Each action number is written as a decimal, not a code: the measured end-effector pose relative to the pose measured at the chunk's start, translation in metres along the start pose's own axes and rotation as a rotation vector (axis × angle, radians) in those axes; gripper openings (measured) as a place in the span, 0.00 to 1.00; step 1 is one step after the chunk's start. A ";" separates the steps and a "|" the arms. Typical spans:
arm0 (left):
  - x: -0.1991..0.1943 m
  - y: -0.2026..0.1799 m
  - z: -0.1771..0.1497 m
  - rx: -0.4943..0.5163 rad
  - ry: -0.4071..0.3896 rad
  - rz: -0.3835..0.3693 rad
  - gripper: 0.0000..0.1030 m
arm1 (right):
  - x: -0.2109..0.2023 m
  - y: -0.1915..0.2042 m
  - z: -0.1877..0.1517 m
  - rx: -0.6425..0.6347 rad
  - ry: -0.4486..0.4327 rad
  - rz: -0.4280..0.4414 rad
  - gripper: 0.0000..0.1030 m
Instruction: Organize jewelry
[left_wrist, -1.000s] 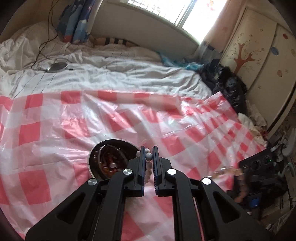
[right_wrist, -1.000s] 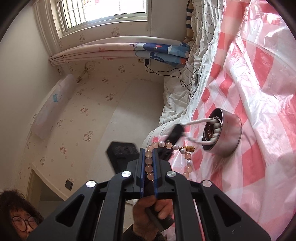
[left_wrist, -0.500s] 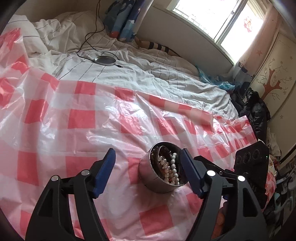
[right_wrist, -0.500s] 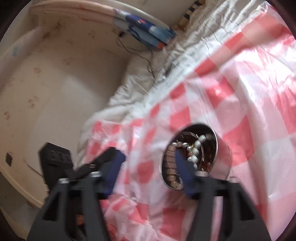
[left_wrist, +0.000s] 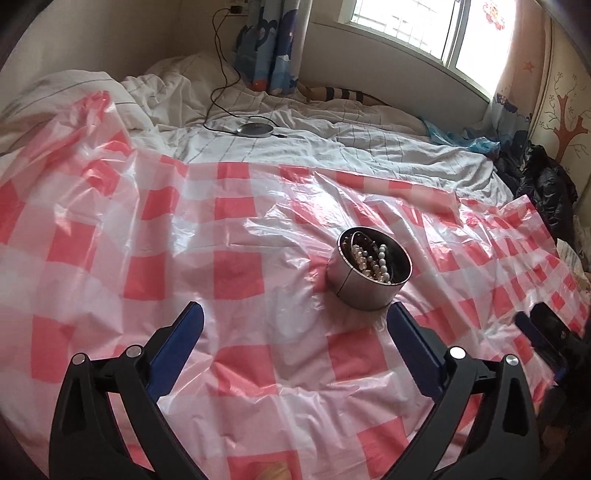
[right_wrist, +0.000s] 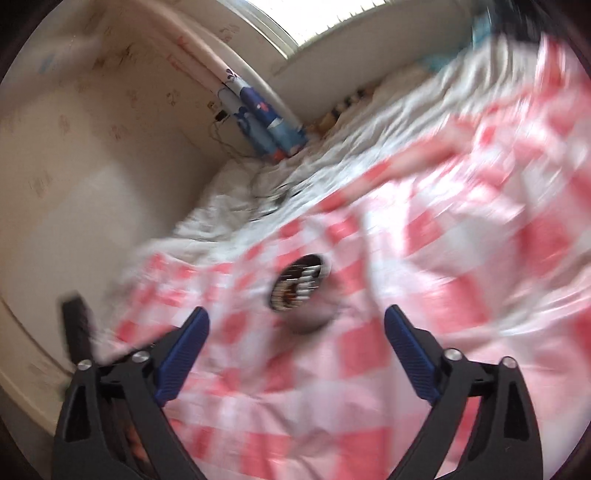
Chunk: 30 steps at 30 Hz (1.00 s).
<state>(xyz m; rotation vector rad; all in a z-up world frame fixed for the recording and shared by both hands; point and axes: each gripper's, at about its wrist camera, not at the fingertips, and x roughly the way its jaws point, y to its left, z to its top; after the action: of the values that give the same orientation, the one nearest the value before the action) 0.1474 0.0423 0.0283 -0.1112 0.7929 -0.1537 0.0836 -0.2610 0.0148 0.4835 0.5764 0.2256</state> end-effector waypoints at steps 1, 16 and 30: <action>-0.005 0.000 -0.007 0.010 0.000 0.026 0.93 | -0.010 0.007 -0.007 -0.077 -0.024 -0.079 0.92; -0.057 0.006 -0.063 -0.024 -0.024 0.087 0.93 | -0.076 0.031 -0.043 -0.167 -0.146 -0.290 0.93; -0.042 -0.035 -0.076 0.111 0.028 0.084 0.93 | -0.017 0.074 -0.071 -0.404 0.024 -0.392 0.93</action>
<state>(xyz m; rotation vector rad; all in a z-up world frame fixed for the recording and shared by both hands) 0.0606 0.0117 0.0101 0.0294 0.8136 -0.1192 0.0238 -0.1760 0.0078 -0.0278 0.6188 -0.0295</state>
